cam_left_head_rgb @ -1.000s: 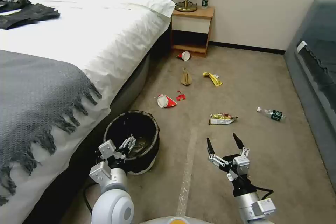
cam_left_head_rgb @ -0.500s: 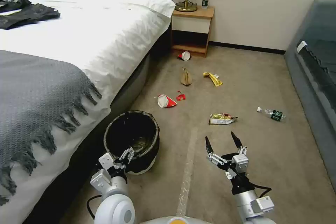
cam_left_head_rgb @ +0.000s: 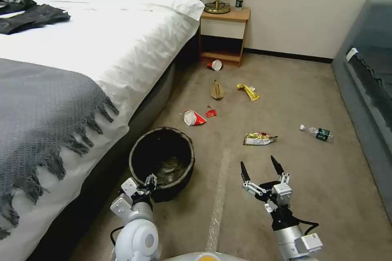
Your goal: Pick up the trash can from the floor.
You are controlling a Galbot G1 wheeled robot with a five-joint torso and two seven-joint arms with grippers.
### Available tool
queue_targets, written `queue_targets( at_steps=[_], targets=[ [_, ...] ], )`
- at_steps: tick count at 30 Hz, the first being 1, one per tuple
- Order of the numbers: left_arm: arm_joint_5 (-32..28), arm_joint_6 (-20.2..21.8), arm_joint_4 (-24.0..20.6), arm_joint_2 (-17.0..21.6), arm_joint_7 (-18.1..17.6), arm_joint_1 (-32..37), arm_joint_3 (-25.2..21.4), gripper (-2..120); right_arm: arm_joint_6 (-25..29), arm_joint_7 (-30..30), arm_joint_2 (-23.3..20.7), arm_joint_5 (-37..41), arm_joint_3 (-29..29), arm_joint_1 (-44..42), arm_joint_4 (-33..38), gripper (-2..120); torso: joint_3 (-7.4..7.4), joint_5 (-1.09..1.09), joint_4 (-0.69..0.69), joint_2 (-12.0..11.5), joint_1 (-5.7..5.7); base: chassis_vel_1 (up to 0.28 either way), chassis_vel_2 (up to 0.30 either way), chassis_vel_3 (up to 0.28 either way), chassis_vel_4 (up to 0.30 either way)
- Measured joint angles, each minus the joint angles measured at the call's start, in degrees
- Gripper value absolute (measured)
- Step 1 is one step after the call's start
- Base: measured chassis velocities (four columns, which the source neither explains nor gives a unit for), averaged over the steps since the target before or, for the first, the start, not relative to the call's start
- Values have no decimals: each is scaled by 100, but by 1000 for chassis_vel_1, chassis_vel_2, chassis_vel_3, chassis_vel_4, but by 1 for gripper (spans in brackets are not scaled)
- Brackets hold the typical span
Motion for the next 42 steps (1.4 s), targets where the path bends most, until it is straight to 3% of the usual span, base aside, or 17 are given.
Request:
queue_targets(
  at_steps=[5, 9, 16, 21, 23, 29, 34, 42],
  targets=[
    [69, -40, 18, 10, 11, 7, -28, 12, -22, 10, 0, 7, -5, 31, 4, 100, 0, -3, -2, 0, 0, 0, 0, 0, 0],
    [133, -64, 41, 19, 13, 20, -30, 3, -26, 14, 0, 7, -7, 34, 4, 100, 0, -2, -1, 0, 0, 0, 0, 0, 0],
    [326, -180, 44, 23, 98, 53, -5, 3, -26, 18, 0, 7, -2, 22, 3, 100, 1, -4, -2, 0, 0, 0, 0, 0, 0],
    [821, -296, -130, 52, 438, 173, 8, 3, -26, 19, 0, 2, -2, 21, 0, 100, 1, -3, -1, 0, 0, 0, 0, 0, 0],
    [1440, -333, -351, 132, 880, 341, 15, 3, -35, 61, 0, -1, -1, 36, 0, 100, 1, -2, -2, 0, 0, 0, 0, 0, 0],
    [2080, -333, -816, 308, 1415, 668, 133, 3, -75, 259, 0, 3, 15, 107, 0, 100, 1, -1, -1, 0, 0, 0, 0, 0, 0],
    [2287, -333, -1168, 473, 1546, 811, 212, 3, -186, 316, 0, -4, 51, 115, 15, 100, 0, -2, -1, 0, 0, 0, 0, 0, 0],
    [2350, -330, -1267, 458, 1441, 831, 387, 3, -257, 347, 0, -33, 48, 154, 35, 100, 1, -2, -1, 0, 0, 0, 0, 0, 0]
  ],
)
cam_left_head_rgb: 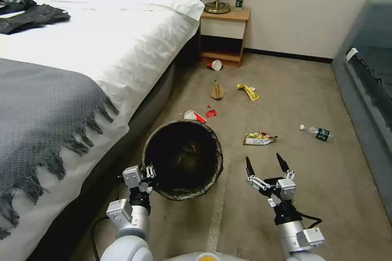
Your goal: Pick up the trash can from the floor.
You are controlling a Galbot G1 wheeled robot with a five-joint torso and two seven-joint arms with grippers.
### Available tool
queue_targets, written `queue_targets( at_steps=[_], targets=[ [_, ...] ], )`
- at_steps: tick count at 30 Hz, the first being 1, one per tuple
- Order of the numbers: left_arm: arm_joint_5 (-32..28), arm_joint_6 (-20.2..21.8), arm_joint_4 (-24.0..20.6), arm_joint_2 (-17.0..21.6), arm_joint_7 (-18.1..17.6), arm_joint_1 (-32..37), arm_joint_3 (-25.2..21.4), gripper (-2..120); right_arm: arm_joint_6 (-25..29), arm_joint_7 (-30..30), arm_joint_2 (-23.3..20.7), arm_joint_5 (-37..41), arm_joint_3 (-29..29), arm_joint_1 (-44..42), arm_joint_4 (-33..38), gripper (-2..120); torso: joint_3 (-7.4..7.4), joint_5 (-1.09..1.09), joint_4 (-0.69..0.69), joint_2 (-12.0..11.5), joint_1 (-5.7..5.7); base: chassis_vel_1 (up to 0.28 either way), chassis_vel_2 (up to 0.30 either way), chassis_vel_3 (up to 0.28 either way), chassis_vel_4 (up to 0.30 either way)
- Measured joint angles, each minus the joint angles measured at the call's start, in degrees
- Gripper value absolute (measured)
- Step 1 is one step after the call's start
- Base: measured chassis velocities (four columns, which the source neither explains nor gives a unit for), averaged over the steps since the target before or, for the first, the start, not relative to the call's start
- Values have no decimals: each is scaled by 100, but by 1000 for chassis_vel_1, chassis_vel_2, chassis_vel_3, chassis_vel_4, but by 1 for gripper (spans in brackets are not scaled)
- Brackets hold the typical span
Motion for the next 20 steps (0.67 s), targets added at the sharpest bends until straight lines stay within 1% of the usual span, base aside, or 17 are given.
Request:
queue_targets(
  at_steps=[6, 20],
  targets=[
    [19, -22, 23, -52, -108, 2, 118, 3, -11, 1, 0, -3, 13, 6, 2, 100, 0, 0, 0, 0, 0, 0, 0, 0, 0],
    [16, -123, 35, -115, -231, 12, 162, 3, 74, 3, 0, 12, 30, -22, -45, 100, 0, 0, 0, 0, 0, 0, 0, 0, 0]
  ],
)
